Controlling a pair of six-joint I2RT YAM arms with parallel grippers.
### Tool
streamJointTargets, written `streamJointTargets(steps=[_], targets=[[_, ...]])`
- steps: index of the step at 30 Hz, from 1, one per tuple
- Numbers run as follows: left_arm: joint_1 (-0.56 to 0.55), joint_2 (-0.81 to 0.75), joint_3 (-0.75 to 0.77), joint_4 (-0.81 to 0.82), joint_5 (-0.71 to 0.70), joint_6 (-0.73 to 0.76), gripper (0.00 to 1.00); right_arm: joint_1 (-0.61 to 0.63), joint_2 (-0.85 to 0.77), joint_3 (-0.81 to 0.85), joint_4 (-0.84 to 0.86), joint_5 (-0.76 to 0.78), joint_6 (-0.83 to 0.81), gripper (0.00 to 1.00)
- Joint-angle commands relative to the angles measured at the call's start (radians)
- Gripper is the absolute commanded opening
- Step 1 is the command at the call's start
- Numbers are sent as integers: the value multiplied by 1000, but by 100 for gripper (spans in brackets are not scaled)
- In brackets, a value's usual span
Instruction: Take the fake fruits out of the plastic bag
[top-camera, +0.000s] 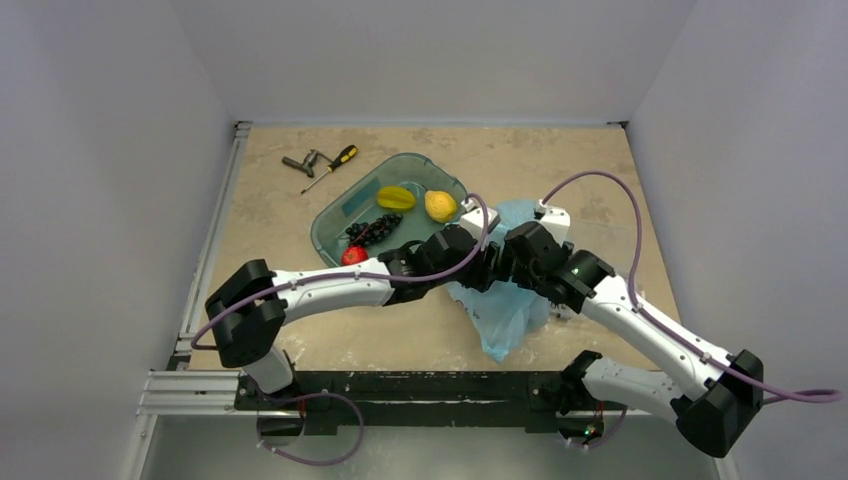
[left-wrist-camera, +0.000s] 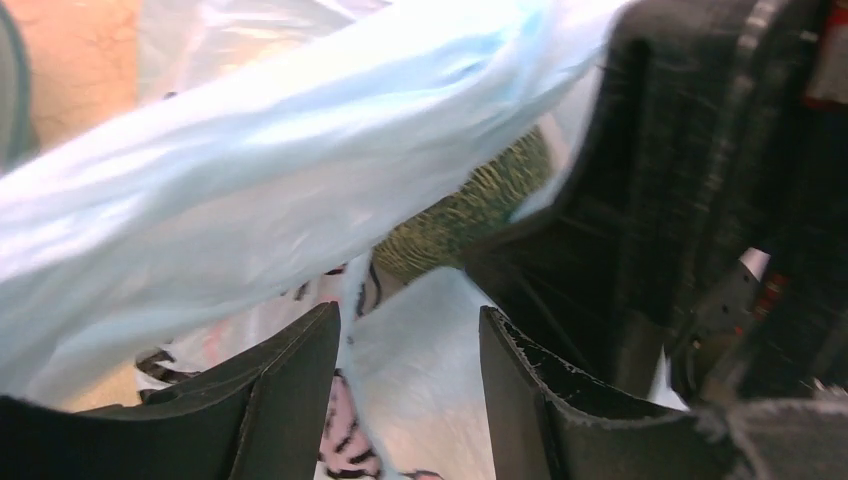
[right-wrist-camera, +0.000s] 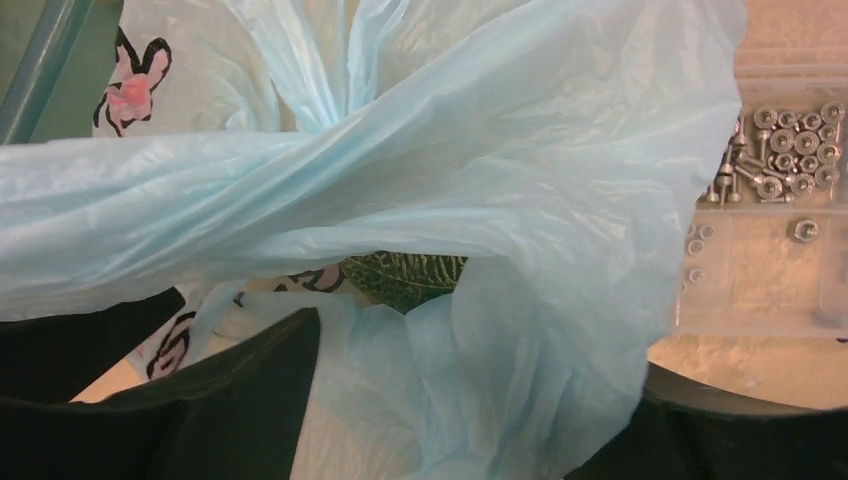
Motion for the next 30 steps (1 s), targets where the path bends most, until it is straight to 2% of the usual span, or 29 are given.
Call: streamJointTargets(steps=[1, 7, 8, 11, 16, 18, 21, 24, 28, 30], targets=[[-3, -75, 33, -110, 132, 17, 53, -2, -38, -62, 109, 34, -56, 70], [-16, -188, -42, -71, 155, 15, 52, -1, -30, -106, 171, 14, -41, 67], [-23, -198, -60, -44, 147, 2, 51, -1, -30, -110, 175, 20, -43, 63], [-71, -229, -129, 36, 84, 8, 46, -2, -52, -128, 201, -5, -62, 51], [-90, -217, -99, -25, 41, -9, 37, -1, -125, -169, 271, -97, -76, 19], [-96, -201, -118, 9, -11, -14, 32, -1, -146, -163, 281, -115, -74, 14], [-104, -180, -210, 205, -91, -16, 29, -1, -146, -175, 298, -120, -60, 6], [-112, -133, -205, 279, -117, 20, 24, -1, -79, -176, 259, -141, -35, 2], [-113, -67, -91, 159, -139, 21, 23, -3, -39, -161, 195, -137, -21, 12], [-112, -47, -48, 120, -140, -8, 23, -3, -70, -166, 193, -141, -2, 11]])
